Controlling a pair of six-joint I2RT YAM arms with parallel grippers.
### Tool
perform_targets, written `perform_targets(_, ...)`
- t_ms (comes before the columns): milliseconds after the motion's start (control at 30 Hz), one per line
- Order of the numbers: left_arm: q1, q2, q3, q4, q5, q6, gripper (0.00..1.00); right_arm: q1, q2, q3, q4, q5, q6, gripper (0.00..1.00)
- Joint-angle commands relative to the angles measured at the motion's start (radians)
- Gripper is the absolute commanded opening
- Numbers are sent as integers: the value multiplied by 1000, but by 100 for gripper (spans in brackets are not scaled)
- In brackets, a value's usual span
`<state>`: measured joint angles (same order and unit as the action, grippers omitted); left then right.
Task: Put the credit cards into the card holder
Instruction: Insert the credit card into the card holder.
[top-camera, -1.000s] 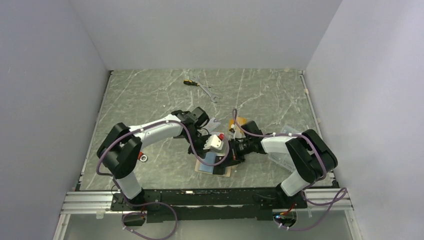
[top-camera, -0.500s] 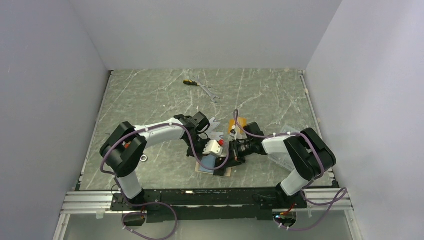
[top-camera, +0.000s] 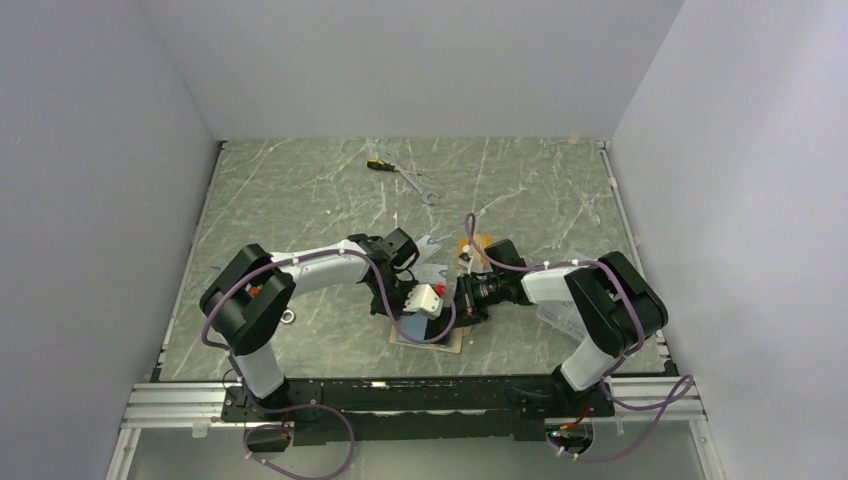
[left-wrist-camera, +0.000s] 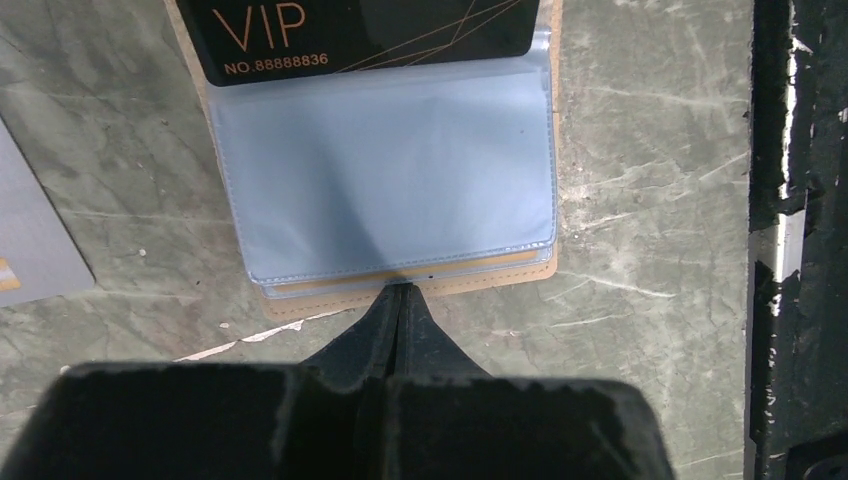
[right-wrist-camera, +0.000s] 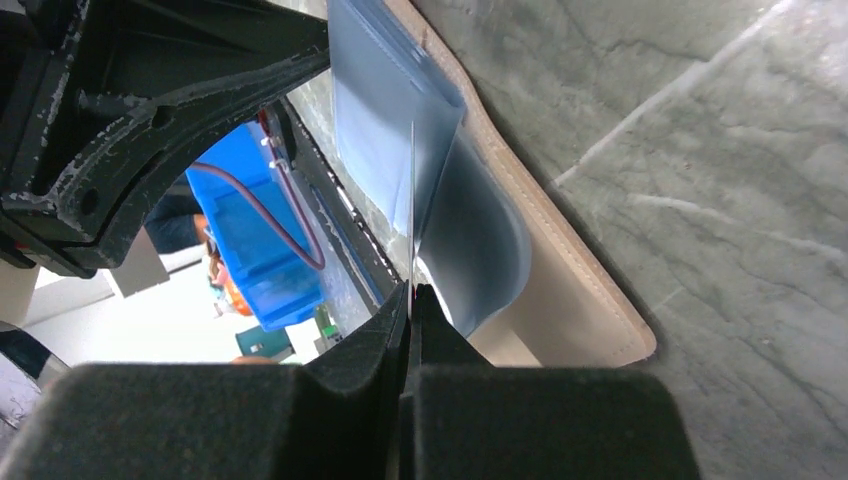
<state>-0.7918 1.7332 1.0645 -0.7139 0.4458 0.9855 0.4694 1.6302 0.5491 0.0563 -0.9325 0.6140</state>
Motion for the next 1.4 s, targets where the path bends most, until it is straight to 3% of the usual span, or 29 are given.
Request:
perform_targets(0, -11, -3, -34, 11, -28, 22, 0, -13, -8, 0, 80, 67, 15, 0)
perform_targets(933, -68, 18, -103, -8, -81, 42, 0, -60, -39, -119, 318, 107, 150, 0)
perform_targets(1367, -69, 20, -103, -12, -74, 42, 0, 12, 8, -102, 329, 92, 156, 0)
